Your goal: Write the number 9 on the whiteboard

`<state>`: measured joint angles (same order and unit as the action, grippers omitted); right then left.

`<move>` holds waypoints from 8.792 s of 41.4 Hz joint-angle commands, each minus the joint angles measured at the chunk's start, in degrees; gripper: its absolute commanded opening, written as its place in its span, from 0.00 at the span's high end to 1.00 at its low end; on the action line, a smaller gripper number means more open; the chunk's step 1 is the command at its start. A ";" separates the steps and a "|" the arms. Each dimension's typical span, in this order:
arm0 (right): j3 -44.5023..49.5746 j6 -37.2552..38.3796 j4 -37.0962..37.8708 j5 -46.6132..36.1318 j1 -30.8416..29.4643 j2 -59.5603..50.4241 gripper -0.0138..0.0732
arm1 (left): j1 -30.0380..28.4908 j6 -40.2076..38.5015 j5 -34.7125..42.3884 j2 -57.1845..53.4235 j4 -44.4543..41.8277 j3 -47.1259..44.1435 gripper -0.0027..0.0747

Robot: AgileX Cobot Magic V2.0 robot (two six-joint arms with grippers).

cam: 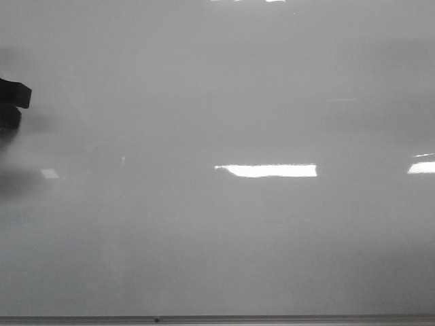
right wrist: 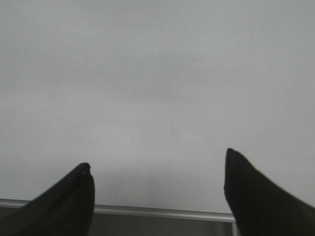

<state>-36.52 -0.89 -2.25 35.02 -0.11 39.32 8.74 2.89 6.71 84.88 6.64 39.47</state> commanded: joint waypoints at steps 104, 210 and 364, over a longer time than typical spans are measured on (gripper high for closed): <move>-19.21 -53.98 -32.25 6.92 39.57 29.97 0.61 | 36.97 48.12 -63.35 -5.43 11.86 26.50 0.99; -27.00 -38.64 -31.98 -5.55 12.85 40.45 0.92 | 2.59 29.81 -54.80 -30.75 15.66 18.18 0.49; -19.23 -33.58 -10.74 27.86 13.72 15.37 0.26 | -1.62 -5.08 -21.45 -23.61 -12.93 14.08 0.97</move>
<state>-53.88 -34.47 -12.50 65.27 13.84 55.45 11.04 -0.33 -30.25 62.03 -8.62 56.35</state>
